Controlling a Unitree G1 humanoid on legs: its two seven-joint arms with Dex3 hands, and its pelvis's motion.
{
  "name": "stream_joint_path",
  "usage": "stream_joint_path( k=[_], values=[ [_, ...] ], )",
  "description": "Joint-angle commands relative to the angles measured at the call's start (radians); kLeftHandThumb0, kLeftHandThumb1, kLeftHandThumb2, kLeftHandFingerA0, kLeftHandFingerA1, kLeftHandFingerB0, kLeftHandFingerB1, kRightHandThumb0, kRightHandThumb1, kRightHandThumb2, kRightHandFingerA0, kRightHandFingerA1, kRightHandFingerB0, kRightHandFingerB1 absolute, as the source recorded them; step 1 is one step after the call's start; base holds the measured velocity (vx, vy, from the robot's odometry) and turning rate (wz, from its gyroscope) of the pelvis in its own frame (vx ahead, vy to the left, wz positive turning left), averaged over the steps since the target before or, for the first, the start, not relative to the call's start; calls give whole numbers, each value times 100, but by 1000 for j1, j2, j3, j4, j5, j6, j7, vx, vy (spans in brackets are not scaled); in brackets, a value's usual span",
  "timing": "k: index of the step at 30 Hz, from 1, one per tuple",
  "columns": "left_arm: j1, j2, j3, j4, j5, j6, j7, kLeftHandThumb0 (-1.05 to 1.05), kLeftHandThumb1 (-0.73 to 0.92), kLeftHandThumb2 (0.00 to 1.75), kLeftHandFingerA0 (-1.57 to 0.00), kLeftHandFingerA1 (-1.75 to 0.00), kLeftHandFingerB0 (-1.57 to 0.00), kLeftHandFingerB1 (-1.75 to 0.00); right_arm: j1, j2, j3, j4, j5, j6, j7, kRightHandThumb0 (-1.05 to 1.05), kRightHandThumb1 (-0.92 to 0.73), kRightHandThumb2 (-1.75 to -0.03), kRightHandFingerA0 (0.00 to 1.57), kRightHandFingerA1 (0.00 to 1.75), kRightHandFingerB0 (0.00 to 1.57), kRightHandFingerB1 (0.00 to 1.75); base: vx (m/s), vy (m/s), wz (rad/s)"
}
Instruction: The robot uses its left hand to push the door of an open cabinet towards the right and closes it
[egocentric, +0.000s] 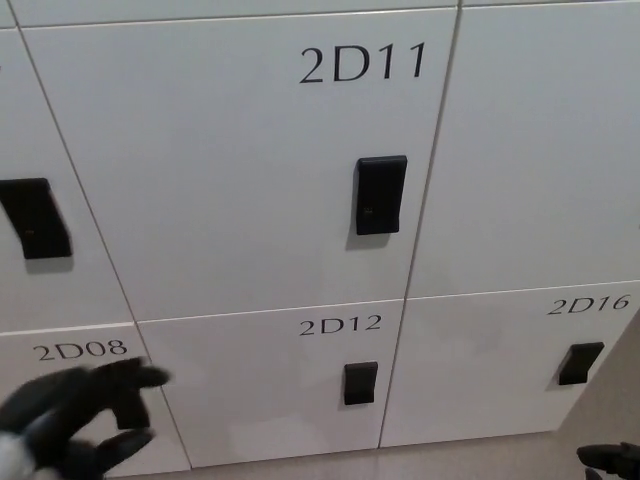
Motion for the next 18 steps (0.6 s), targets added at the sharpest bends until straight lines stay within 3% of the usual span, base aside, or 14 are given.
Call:
stream_joint_path(
  k=[1,3,7,8,9,10,13,14,15,16,18],
  values=[
    [78,3,101,100,-67,-101,91,-62,81,65,-46,-38,-41,-34,14,1,-1,10,12,-5,8,-52,-69,-98,33,53,25,47,0,0,0],
    [65,21,104,244,-14,-127,157,-61,82,65,-49,-41,-38,-35,32,3,2,14,10,-17,7,-52,-68,-98,34,54,27,48,0,0,0],
    [49,21,103,295,-4,-158,173,-61,82,65,-49,-41,-38,-35,34,3,3,13,11,-19,7,-52,-68,-98,34,54,27,48,0,0,0],
    [25,32,102,393,-6,-119,156,-57,62,93,-53,-56,-36,-50,44,-1,6,13,8,-15,12,-53,-67,-97,34,52,25,47,0,0,0],
    [18,35,101,424,-6,-110,153,-57,62,93,-53,-56,-36,-50,47,-2,7,13,8,-14,13,-53,-67,-97,34,52,25,47,0,0,0],
    [6,37,99,463,-7,-106,152,-53,74,63,-62,-43,-42,-36,49,-2,6,13,10,-15,14,-53,-67,-97,34,53,25,47,0,0,0],
    [-10,37,93,502,-6,-123,160,-53,74,63,-62,-43,-42,-36,50,-1,5,12,11,-15,14,-53,-67,-97,34,53,25,47,0,0,0],
    [-16,35,95,551,-16,-117,137,-55,60,92,-53,-57,-37,-50,60,3,5,13,11,-17,15,-52,-68,-97,33,52,25,47,0,0,0],
    [-26,34,97,615,-30,-110,109,-55,60,92,-53,-57,-37,-50,72,8,6,15,12,-19,16,-52,-68,-97,33,52,25,47,0,0,0],
    [-32,33,96,644,-34,-111,99,-50,73,63,-67,-44,-48,-38,80,9,11,15,7,-21,12,-54,-68,-98,33,53,24,47,0,0,0],
    [-44,27,108,678,-55,-107,69,-50,73,63,-64,-47,-47,-37,93,10,18,14,-1,-25,4,-53,-68,-97,33,53,25,47,0,0,0]
  ],
)
